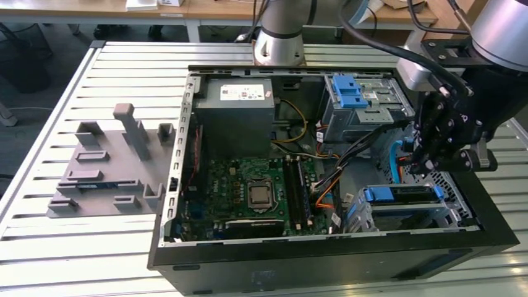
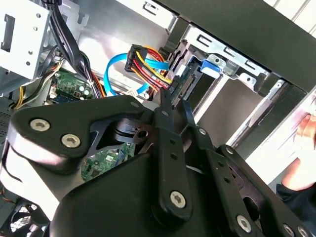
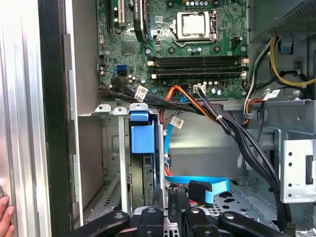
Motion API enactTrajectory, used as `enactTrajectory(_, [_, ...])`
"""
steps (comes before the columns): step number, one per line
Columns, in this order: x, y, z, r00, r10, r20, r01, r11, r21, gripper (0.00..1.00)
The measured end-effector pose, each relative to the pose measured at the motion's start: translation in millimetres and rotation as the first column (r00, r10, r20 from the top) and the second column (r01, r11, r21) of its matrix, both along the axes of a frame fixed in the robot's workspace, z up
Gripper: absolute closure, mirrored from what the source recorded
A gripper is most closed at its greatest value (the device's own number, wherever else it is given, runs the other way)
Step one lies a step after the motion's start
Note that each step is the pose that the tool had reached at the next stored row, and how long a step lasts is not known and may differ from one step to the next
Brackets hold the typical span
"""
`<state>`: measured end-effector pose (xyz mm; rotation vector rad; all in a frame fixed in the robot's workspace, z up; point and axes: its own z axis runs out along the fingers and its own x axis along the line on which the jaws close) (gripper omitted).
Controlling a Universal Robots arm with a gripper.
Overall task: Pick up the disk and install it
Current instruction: 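Insert the first disk wire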
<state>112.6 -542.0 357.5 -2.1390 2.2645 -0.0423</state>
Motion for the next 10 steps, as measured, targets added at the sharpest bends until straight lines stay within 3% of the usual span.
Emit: enactTrajectory(10, [1.6, 2.4, -7.6, 1.0, -0.005, 0.0, 0.005, 1.0, 0.0001, 0.75])
